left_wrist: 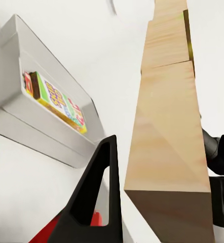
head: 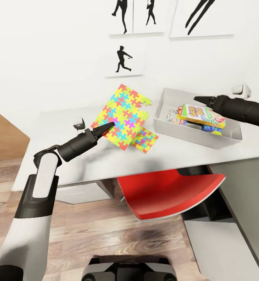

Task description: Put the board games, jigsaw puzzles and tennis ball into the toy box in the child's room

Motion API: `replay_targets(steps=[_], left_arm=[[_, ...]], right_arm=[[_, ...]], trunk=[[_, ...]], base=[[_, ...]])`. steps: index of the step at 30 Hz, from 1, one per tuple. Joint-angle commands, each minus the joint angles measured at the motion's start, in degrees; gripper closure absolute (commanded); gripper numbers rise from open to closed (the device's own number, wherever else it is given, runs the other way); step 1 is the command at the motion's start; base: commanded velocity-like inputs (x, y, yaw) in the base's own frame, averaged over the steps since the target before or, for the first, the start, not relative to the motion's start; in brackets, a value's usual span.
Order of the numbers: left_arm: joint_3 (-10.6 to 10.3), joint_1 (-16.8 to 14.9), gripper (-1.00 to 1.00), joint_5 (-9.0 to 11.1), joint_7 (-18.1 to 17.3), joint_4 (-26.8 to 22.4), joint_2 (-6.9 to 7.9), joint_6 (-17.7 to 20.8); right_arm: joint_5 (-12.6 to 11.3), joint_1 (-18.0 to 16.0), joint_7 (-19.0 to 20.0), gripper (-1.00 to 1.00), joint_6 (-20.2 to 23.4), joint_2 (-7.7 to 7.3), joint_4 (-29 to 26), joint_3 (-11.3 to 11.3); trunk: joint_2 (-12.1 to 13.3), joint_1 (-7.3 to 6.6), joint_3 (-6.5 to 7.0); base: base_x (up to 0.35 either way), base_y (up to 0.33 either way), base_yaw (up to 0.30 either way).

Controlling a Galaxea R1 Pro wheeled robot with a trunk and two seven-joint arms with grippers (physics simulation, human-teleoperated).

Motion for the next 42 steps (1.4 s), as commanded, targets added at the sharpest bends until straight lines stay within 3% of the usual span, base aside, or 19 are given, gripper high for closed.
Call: replay_targets(steps=[1,21,26,29,30,34,35,39,40,42], left_arm=[[0.1,0.0,1.00,0.0,-0.1,0.0,-0.02,0.3],[0.2,0.8,1.00,-0.1,-0.1,0.1,-0.16,-0.2],[0.1,1.5,1.00,-0.2,-0.2,0.7,-0.45,-1.5],[0.1,1.9,1.00,-0.1,-0.5,2.0,-0.72,-5.2],[0.1,1.9,1.00,-0.1,-0.5,2.0,-0.72,-5.2],[0.2,2.2,1.00,0.2,-1.2,4.0,-0.90,-11.3],[0.2,2.2,1.00,0.2,-1.2,4.0,-0.90,-11.3],[0.2,2.9,1.00,0.4,-3.0,5.2,-0.93,-15.3],[0.2,2.9,1.00,0.4,-3.0,5.2,-0.93,-15.3],[0.3,3.4,1.00,0.5,-4.3,5.6,-1.00,-16.8]], right_arm=[[-0.5,0.0,-0.4,-1.00,0.2,-0.03,0.0,0.0],[-0.5,0.6,-0.2,-1.00,0.2,0.06,0.0,-0.3],[-0.7,2.4,0.5,-1.00,0.2,0.95,0.0,-0.4],[-1.3,4.9,3.9,-1.00,0.2,3.13,0.0,-0.4],[-1.3,4.9,3.9,-1.00,0.2,3.13,0.0,-0.4],[-1.9,8.3,12.3,-1.00,0.2,6.80,0.1,-0.5],[-1.9,8.3,12.3,-1.00,0.2,6.80,0.1,-0.5],[-2.1,10.7,19.3,-1.00,0.2,10.31,0.1,-0.4],[-2.1,10.7,19.3,-1.00,0.2,10.31,0.1,-0.4],[-2.2,11.6,21.2,-1.00,0.2,11.82,0.1,-0.3]], trunk=[[-0.1,0.03,-0.05],[-0.1,0.03,0.09],[-0.1,0.03,0.10],[-0.1,0.03,0.10],[-0.1,0.03,0.10],[-0.1,0.03,0.10],[-0.1,0.03,0.10],[-0.1,0.03,0.10],[-0.1,0.03,0.10],[-0.1,0.03,0.10]], base=[[0.000,-0.272,0.000],[0.004,-0.206,0.000],[0.002,-0.033,0.000],[0.001,-0.016,0.000],[0.001,-0.013,0.000],[0.000,-0.007,0.000],[0.000,-0.005,0.000],[0.000,-0.003,0.000],[0.000,-0.002,0.000],[0.000,-0.002,0.000]])
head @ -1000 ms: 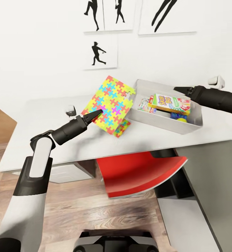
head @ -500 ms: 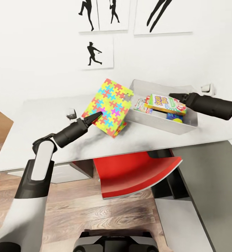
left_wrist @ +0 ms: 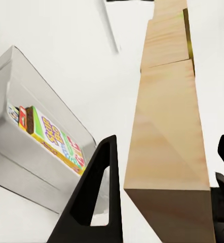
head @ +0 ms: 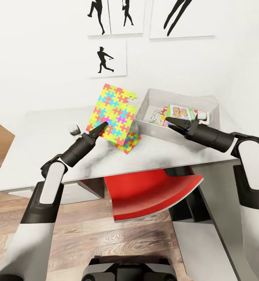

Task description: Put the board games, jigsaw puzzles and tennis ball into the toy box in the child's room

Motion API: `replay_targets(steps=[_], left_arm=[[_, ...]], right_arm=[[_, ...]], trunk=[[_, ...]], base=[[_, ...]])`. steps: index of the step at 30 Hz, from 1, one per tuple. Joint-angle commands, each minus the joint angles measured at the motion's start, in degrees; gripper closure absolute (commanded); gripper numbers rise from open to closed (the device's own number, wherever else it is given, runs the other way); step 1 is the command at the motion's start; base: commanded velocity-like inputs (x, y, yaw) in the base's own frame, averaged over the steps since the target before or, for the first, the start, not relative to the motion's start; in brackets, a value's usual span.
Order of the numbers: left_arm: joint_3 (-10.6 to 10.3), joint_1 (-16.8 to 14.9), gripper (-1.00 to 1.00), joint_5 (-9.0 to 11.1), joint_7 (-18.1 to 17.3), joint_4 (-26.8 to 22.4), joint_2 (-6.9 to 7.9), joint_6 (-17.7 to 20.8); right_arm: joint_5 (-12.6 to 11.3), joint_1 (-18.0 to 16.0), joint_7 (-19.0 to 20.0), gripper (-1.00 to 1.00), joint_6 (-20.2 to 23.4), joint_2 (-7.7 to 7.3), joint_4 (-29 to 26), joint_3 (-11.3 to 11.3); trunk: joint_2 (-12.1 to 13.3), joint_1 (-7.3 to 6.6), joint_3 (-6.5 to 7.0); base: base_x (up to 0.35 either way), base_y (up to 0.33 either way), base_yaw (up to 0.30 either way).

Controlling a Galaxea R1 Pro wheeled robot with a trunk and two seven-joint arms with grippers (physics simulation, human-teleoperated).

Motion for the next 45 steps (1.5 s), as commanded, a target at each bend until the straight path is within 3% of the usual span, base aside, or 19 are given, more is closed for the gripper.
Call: replay_targets(steps=[1,5,17,25,36,45], left_arm=[[0.1,0.2,1.00,0.4,-0.7,0.3,-0.08,-0.3],[0.0,0.8,1.00,1.9,-3.3,1.3,-0.14,-2.4],[-0.3,1.1,1.00,3.4,-6.5,2.1,-0.17,-3.8],[-0.6,1.0,1.00,3.4,-6.8,3.5,-1.00,-4.1],[-0.7,0.8,1.00,3.3,-6.2,5.3,-2.69,-4.1],[-0.7,0.7,1.00,3.3,-4.1,5.7,-2.90,-3.7]], right_arm=[[0.6,0.3,1.4,-1.00,0.2,0.62,0.0,-0.1],[0.6,1.3,3.1,-1.00,0.2,2.14,0.0,0.0],[0.5,2.7,3.9,-1.00,-1.4,3.57,0.0,0.0],[0.5,2.8,4.2,-1.00,-3.2,4.63,0.0,0.2],[0.9,2.8,4.3,-1.00,-4.9,7.78,0.0,0.2],[1.2,2.8,4.2,-1.00,-6.9,8.32,0.0,0.3]], trunk=[[-0.1,0.03,-0.07],[-0.1,0.03,-0.07],[-0.1,0.03,-0.07],[-0.1,0.03,-0.07],[-0.1,0.03,-0.07],[-0.1,0.03,-0.07]], base=[[0.000,-0.001,0.000],[0.000,0.000,0.000],[0.000,0.000,0.000],[0.000,0.000,0.000],[0.000,0.000,0.000],[0.000,0.000,0.000]])
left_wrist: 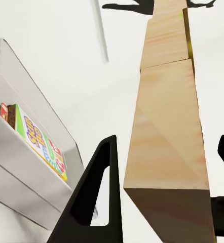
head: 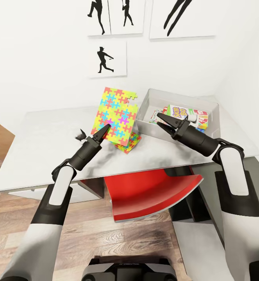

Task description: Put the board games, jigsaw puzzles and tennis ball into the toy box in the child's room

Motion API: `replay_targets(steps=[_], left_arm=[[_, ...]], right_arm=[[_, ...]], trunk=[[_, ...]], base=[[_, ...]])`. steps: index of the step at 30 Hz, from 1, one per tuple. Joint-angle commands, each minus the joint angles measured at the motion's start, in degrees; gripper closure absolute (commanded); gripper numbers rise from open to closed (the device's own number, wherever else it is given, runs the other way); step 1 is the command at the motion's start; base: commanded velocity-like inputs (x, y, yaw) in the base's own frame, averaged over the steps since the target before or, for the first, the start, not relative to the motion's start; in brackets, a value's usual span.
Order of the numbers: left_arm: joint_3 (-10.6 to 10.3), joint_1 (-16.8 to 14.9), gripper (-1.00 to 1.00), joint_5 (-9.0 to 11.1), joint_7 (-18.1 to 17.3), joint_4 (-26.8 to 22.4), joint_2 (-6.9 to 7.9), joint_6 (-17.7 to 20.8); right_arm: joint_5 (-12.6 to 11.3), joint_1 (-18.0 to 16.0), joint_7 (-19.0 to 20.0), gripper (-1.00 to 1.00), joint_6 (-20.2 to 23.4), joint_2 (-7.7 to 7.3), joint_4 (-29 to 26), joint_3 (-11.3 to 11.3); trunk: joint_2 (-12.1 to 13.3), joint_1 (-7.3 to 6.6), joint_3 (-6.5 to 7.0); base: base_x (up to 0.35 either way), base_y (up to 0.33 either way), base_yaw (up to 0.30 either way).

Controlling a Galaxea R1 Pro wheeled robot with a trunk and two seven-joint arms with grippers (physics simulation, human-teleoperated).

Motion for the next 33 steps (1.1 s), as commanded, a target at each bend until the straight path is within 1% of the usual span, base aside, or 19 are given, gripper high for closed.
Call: replay_targets(steps=[1,14,18,21,22,25,26,29,30,33], left_arm=[[0.0,0.0,1.00,0.4,0.4,0.0,-0.03,0.4],[0.0,-0.1,1.00,0.4,1.6,0.1,-0.07,0.6],[0.0,-0.1,1.00,0.4,1.7,0.1,-0.08,0.6],[-0.4,-0.2,1.00,0.4,2.1,0.0,-0.12,0.6],[-0.4,-0.2,1.00,0.4,2.1,0.0,-0.12,0.6],[-1.4,-0.2,1.00,0.4,2.5,-0.2,-0.09,0.6],[-1.4,-0.2,1.00,0.4,2.5,-0.2,-0.09,0.6],[-2.0,-0.2,1.00,0.4,2.9,-0.3,-0.08,0.6],[-2.0,-0.2,1.00,0.4,2.9,-0.3,-0.08,0.6],[-2.3,-0.2,1.00,0.5,3.1,-0.4,-0.07,0.6]], right_arm=[[0.3,0.0,0.3,-1.00,0.1,0.03,0.0,-0.1],[0.7,0.0,0.2,-1.00,-0.6,0.22,0.0,0.2],[1.3,0.0,0.1,-1.00,-0.6,0.21,0.1,0.2],[2.3,0.0,0.1,-1.00,-0.6,0.20,0.1,0.2],[2.3,0.0,0.1,-1.00,-0.6,0.20,0.1,0.2],[3.3,0.0,0.1,-1.00,-0.6,0.23,0.1,0.1],[3.3,0.0,0.1,-1.00,-0.6,0.23,0.1,0.1],[4.3,0.1,0.1,-1.00,-0.7,0.24,0.2,0.0],[4.3,0.1,0.1,-1.00,-0.7,0.24,0.2,0.0],[5.2,0.1,0.1,-1.00,-0.7,0.25,0.4,0.0]], trunk=[[-0.1,0.03,-0.07],[-0.1,0.03,-0.07],[-0.1,0.03,-0.07],[-0.1,0.03,-0.07],[-0.1,0.03,-0.07],[-0.1,0.03,-0.07],[-0.1,0.03,-0.07],[-0.1,0.03,-0.07],[-0.1,0.03,-0.07],[-0.1,0.03,-0.07]], base=[[0.000,0.000,0.000],[0.000,0.000,0.000],[0.000,0.000,0.000],[0.000,0.000,0.000],[0.000,0.000,0.000],[0.000,0.000,0.000],[0.000,0.000,0.000],[0.000,0.000,0.000],[0.000,0.000,0.000],[0.000,0.000,0.000]])
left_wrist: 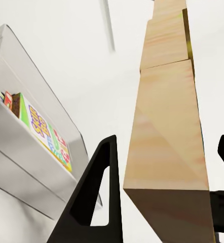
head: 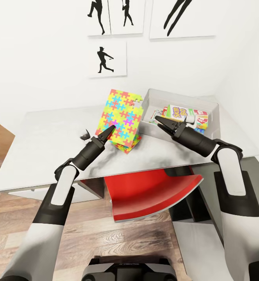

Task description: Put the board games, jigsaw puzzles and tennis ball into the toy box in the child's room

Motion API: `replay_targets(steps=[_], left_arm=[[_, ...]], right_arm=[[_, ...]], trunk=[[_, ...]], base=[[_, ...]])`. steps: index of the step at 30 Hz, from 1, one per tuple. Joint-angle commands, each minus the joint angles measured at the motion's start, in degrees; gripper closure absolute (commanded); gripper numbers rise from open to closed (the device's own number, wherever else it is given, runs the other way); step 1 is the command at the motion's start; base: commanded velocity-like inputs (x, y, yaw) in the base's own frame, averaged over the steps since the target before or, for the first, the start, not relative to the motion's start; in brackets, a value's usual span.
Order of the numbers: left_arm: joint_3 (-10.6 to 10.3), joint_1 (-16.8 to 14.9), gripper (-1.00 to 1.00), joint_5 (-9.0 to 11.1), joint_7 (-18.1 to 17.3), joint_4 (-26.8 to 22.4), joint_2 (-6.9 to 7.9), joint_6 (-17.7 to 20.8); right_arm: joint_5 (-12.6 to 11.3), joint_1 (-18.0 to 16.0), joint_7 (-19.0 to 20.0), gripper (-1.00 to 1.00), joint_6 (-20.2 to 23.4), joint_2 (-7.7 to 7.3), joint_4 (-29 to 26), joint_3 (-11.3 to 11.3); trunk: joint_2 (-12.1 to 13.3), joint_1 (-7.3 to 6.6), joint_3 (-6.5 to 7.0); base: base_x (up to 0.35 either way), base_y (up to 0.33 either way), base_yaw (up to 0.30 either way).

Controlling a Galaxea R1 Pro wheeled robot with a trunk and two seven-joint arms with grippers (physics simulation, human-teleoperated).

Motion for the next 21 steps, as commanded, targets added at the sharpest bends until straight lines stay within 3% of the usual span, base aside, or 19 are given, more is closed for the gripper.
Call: replay_targets(steps=[1,13,21], left_arm=[[0.0,0.0,1.00,0.5,0.1,0.0,-0.02,0.4],[-0.3,0.0,1.00,0.5,0.2,-0.2,-0.01,0.4],[-0.3,0.0,1.00,0.5,0.3,-0.2,-0.01,0.4]], right_arm=[[0.5,0.0,0.4,-1.00,0.3,0.00,0.1,-0.1],[1.5,0.6,0.3,-1.00,0.2,0.04,0.5,0.1],[2.3,0.8,0.2,-1.00,-0.9,0.08,0.7,1.5]], trunk=[[-0.1,0.03,-0.07],[-0.1,0.03,-0.07],[-0.1,0.03,-0.07]], base=[[0.000,0.000,0.000],[0.000,0.000,0.000],[0.000,0.000,0.000]])
